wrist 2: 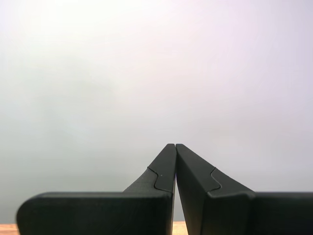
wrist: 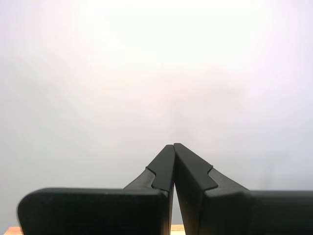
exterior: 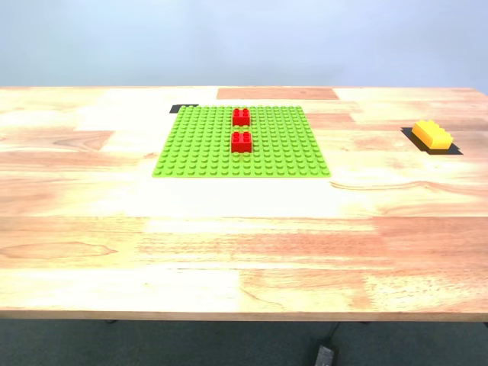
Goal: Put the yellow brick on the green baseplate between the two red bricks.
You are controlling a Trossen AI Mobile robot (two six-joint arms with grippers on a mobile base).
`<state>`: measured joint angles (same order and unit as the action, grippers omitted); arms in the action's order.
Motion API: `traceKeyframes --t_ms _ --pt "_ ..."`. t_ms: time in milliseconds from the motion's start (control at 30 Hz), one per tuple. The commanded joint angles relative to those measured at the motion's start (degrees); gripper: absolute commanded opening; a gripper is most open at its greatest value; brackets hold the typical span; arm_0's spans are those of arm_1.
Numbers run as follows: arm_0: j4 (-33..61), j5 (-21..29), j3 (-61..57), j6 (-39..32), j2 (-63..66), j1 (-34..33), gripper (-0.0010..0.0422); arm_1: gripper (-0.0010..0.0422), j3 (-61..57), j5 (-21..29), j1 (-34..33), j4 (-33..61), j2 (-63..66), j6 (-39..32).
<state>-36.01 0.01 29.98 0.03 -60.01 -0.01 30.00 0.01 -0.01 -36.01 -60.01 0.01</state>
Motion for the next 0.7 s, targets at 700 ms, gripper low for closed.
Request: traceKeyframes --t_ms 700 --pt "33.2 22.3 10.4 -12.3 5.0 0.0 0.0 0.0 2.9 0.1 0.0 10.2 0.3 0.3"
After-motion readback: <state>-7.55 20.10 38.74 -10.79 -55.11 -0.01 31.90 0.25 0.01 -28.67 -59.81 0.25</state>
